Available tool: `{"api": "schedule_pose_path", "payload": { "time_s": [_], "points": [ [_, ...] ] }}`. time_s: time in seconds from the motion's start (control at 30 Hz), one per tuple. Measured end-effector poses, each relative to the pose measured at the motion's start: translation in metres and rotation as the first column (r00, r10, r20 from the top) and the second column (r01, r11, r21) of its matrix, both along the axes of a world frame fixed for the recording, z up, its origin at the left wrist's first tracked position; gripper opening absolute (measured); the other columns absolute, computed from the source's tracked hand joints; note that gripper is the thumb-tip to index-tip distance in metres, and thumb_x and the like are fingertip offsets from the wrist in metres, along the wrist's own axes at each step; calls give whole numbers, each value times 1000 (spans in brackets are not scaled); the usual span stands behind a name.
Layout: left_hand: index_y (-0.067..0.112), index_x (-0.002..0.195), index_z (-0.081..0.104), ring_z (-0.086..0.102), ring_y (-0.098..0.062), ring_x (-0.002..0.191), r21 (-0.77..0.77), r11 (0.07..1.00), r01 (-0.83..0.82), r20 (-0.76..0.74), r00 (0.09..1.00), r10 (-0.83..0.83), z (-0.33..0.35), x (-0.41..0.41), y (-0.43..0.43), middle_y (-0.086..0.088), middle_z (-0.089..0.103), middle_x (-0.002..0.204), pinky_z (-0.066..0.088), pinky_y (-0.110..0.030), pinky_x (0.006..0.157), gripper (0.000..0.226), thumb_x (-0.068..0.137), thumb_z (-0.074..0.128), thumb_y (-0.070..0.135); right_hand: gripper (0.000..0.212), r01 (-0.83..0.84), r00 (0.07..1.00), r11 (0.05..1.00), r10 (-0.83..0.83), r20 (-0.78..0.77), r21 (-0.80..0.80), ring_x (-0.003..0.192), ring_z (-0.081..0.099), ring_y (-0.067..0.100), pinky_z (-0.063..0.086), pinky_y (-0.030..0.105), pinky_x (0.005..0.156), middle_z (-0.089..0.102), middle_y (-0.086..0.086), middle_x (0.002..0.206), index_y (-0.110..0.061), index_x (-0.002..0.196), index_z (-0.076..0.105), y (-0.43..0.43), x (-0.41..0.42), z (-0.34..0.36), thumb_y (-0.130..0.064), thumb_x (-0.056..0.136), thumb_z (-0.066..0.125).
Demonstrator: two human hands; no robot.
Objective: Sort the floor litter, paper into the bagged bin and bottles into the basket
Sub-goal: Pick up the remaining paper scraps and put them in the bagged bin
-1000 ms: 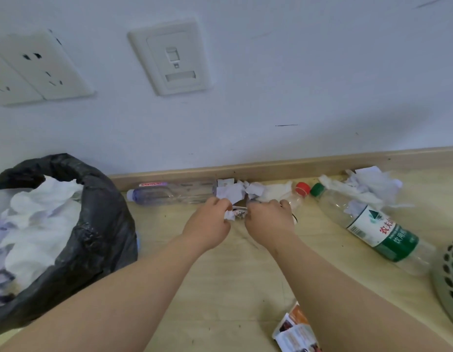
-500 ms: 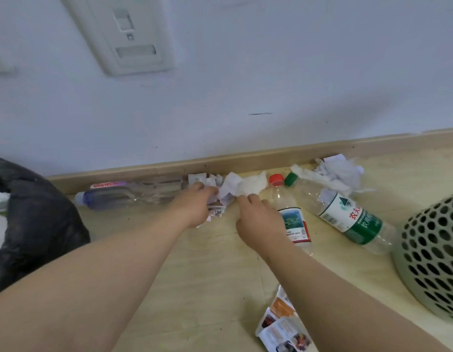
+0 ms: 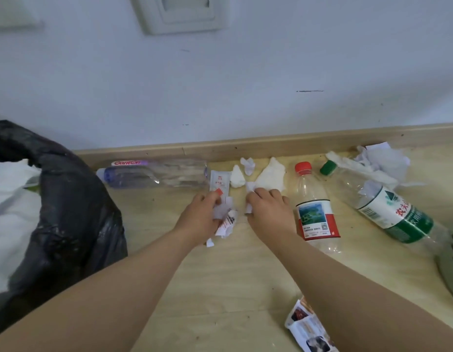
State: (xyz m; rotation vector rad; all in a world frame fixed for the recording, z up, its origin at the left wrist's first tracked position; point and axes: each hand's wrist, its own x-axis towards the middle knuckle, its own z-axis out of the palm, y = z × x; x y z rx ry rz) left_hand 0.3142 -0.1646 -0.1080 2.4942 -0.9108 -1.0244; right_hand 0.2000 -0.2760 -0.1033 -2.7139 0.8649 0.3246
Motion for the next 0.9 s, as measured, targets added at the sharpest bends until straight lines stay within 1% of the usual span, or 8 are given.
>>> {"api": "schedule_pose_path", "payload": {
  "time_s": [0.1, 0.27, 0.37, 0.43, 0.5, 0.6, 0.73, 0.9],
  "points": [
    [27, 138, 36, 54, -25, 91, -60, 996, -59, -7, 998, 59, -7, -5, 7, -8, 49, 109, 40, -26, 71, 61, 83, 60, 14, 32, -29, 999, 999, 30, -19, 31, 123, 39, 26, 31, 36, 99, 49, -2, 131, -17, 123, 51, 7, -17, 0, -25, 92, 48],
    [19, 89, 50, 52, -22, 78, -79, 996, -45, 14, 999, 47, -8, -16, 20, -1, 54, 84, 39, -31, 65, 14, 82, 61, 17, 35, -38, 998, 993, 44, -50, 113, 135, 28, 21, 32, 34, 106, 49, -5, 129, -19, 123, 53, 15, -41, 0, -35, 93, 48],
    [23, 66, 43, 48, -18, 75, -64, 993, -102, 6, 995, 103, -6, -20, 30, 8, 47, 67, 36, -27, 61, 27, 84, 62, 17, 39, 46, 998, 994, -43, -38, 97, 142, 20, 21, 28, 35, 110, 45, -6, 140, -19, 124, 55, 12, -48, 7, -42, 95, 44],
    [25, 62, 45, 49, -16, 74, -68, 981, -183, -34, 983, 182, -5, -17, 36, 11, 48, 65, 35, -22, 56, 30, 81, 66, 17, 37, 73, 997, 996, -74, 15, 57, 143, 21, 22, 25, 37, 112, 46, -4, 141, -18, 123, 58, 9, -53, 11, -39, 96, 44],
    [23, 62, 47, 49, -17, 71, -89, 959, -269, -75, 962, 262, -1, -13, 42, 9, 50, 65, 34, -19, 55, 28, 79, 69, 16, 25, 115, 978, 992, -123, 167, 58, 134, 37, 27, 33, 38, 105, 62, 4, 120, -13, 108, 67, 6, -58, 13, -28, 93, 53],
    [20, 63, 46, 46, -18, 66, -133, 923, -361, -103, 931, 349, 6, -7, 45, 6, 50, 64, 34, -25, 56, 26, 78, 65, 12, 12, 262, 913, 948, -304, 271, 181, 96, 57, 29, 38, 29, 71, 56, 0, 79, -10, 89, 66, 3, -63, 20, -15, 90, 55],
    [16, 59, 31, 33, -20, 68, -305, 873, -381, -47, 921, 386, 13, -8, 43, 3, 35, 66, 24, -27, 52, 32, 78, 50, -1, 33, 478, 772, 779, -593, 230, 407, 68, 52, 22, 37, 27, 57, 52, 3, 71, -19, 117, 47, -1, -62, 28, -2, 90, 42],
    [17, 66, 30, 31, -14, 59, -368, 828, -424, -116, 904, 411, 19, -14, 48, 4, 38, 64, 24, -26, 52, 32, 81, 36, -9, 46, 484, 789, 800, -574, 217, 354, 87, 51, 26, 43, 32, 67, 51, 7, 103, -15, 118, 49, -4, -62, 26, 11, 83, 36]
  ]
}}
